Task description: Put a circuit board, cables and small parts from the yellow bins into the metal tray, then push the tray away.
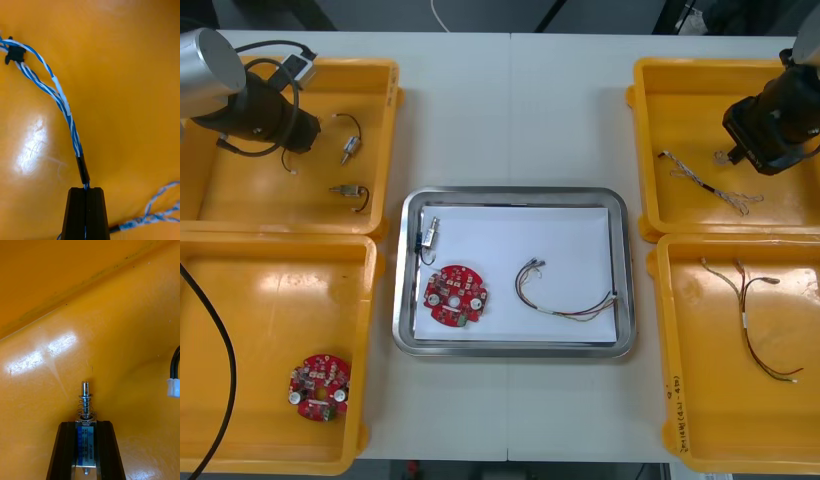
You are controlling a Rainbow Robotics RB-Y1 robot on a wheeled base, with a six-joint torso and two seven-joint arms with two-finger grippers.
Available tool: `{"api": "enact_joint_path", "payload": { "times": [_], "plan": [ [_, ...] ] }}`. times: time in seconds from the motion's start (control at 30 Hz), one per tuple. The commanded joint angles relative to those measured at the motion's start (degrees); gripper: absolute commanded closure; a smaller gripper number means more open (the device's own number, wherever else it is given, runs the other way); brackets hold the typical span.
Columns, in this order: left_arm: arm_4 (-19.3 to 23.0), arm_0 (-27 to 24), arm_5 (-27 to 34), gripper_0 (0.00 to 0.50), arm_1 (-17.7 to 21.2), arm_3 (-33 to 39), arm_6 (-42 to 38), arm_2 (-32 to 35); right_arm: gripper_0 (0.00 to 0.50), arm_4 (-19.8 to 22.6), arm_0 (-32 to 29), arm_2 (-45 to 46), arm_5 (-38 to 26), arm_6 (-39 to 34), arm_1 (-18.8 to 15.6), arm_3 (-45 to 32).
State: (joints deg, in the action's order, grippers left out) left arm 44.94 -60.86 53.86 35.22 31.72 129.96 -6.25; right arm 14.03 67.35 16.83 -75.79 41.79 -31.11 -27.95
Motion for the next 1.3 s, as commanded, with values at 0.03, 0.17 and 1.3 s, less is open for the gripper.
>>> {"api": "enact_joint_path", "payload": {
  "times": [0.03,0.17,1.3],
  "plan": [
    [0.23,-2.68,1.86,0.5,0.02,1.33,8.65,2.47,0.5,-1.11,-0.64,-0.66,-8.76,4.26,-1.41,-9.49],
    [-1.79,-2.68,7.75,0.5,1.17,5.54,7.33,4.58,0.5,-1.55,-0.55,0.57,-16.41,8.66,-2.29,-16.26],
    [-7.76,7.6,44.92,0.5,1.08,55.55,-34.51,3.35,0.5,19.99,-11.1,-5.49,-34.21,22.1,-6.07,-65.3]
  ]
}}
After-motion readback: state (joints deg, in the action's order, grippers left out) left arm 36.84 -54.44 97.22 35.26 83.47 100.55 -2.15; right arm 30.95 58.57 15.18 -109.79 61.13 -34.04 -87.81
